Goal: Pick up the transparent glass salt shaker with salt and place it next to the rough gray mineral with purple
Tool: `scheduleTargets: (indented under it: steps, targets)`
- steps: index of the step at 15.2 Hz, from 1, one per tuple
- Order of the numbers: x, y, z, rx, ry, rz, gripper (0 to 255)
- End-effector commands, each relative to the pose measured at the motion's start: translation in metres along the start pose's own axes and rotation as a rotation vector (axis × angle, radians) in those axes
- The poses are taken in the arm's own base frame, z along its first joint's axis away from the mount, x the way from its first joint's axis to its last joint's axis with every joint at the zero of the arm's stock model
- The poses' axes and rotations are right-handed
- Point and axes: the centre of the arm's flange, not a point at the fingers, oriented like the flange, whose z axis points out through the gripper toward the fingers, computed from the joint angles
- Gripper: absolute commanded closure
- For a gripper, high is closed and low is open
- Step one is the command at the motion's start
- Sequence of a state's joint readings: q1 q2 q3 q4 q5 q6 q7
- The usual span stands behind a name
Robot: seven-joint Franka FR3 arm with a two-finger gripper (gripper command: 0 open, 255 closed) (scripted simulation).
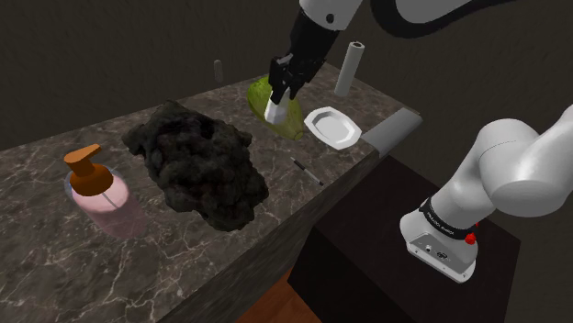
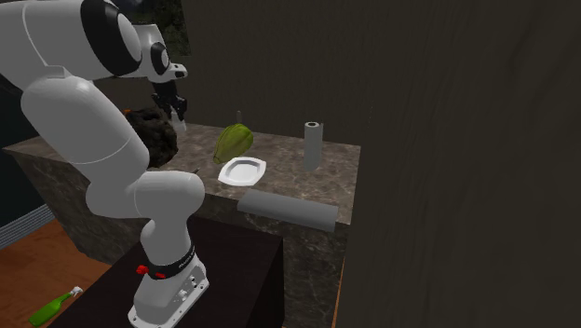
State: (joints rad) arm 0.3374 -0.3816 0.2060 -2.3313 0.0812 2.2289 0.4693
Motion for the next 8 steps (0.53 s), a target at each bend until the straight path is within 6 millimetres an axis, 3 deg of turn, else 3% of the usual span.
scheduleTargets:
  steps: [1, 8]
  targets:
    - [-0.004, 0.001, 0.011, 0.0, 0.001, 0.0, 255]
    - [-0.012, 0.006, 0.046, 0.0, 0.001, 0.0, 255]
